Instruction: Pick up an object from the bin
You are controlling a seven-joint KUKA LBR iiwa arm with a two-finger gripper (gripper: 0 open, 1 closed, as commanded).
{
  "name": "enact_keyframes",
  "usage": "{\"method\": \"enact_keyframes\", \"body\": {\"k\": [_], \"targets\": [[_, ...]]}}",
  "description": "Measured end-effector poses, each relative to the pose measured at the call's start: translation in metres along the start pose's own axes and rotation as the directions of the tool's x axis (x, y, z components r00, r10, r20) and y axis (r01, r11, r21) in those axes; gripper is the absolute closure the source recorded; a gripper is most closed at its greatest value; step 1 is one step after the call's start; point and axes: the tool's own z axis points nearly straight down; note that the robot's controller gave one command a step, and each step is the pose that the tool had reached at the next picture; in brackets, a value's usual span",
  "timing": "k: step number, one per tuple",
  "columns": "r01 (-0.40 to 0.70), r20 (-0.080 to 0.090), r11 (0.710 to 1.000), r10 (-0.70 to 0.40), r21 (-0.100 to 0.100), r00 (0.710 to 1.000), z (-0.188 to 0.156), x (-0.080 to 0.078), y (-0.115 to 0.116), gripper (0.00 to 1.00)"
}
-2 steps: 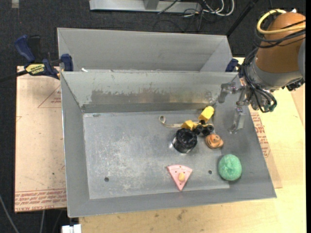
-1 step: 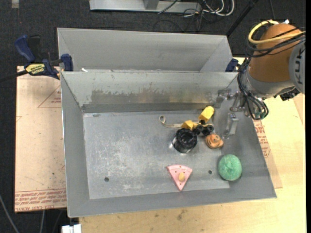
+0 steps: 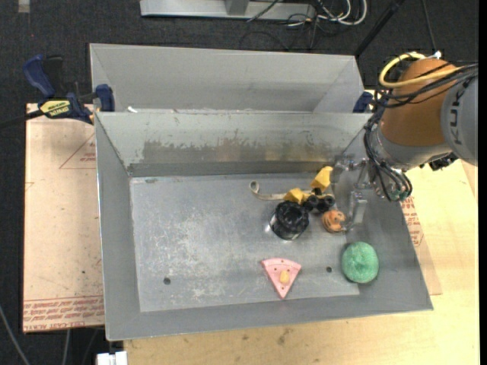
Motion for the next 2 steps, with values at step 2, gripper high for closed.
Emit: {"method": "enact_keyframes", "body": {"k": [2], "targets": [[-0.094,0.007,0.996,0.094,-0.001,0.996,0.040,0.009,0.024,0.00]]}}
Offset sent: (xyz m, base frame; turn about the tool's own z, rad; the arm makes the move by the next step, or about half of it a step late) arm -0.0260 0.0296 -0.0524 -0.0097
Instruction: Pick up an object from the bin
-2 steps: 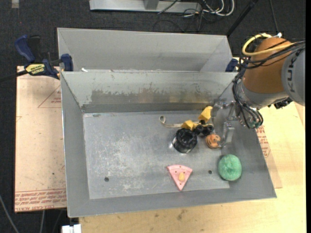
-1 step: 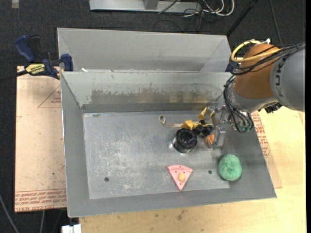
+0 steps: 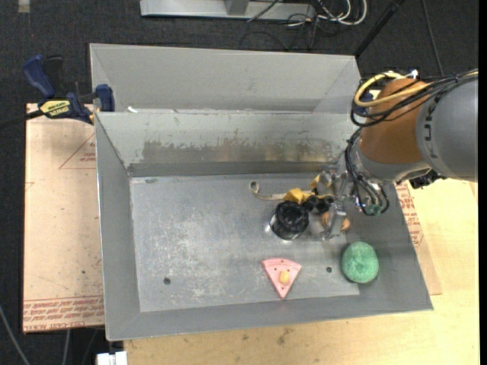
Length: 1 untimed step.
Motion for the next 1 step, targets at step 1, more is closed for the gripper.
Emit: {"method": "enact_keyframes", "body": {"k": [1], "targets": [[0.098,0.000,0.995,-0.098,0.001,0.995,0.0026,0.0042,0.0014,0.00]]}}
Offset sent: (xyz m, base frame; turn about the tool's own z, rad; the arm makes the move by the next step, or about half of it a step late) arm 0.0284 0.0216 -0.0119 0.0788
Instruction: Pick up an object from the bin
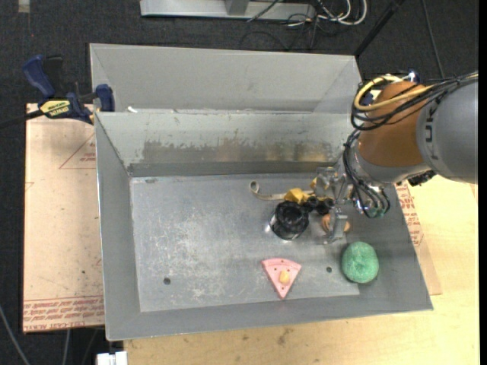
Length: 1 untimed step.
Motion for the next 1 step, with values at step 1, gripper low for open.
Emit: {"method": "enact_keyframes", "body": {"k": [1], "targets": [[-0.032,0.000,0.999,0.032,0.000,0.999,0.0006,-0.0011,0.0009,0.00]]}}
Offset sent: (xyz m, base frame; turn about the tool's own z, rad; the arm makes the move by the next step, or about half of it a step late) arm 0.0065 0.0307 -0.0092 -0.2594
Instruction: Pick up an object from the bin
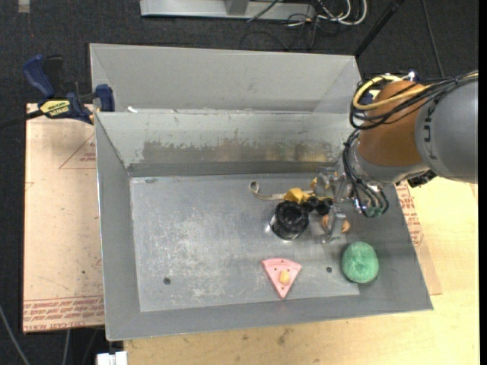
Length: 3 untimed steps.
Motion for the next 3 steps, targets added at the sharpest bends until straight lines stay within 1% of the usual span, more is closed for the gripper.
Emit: {"method": "enact_keyframes", "body": {"k": [1,2,3], "targets": [[-0.157,0.000,0.988,0.157,0.001,0.988,0.0019,-0.0055,0.0103,0.00],[-0.072,-0.002,0.997,0.072,0.000,0.997,0.0034,-0.0112,0.0057,0.00],[-0.228,0.000,0.974,0.228,-0.002,0.974,0.0045,-0.0146,0.0021,0.00]]}}
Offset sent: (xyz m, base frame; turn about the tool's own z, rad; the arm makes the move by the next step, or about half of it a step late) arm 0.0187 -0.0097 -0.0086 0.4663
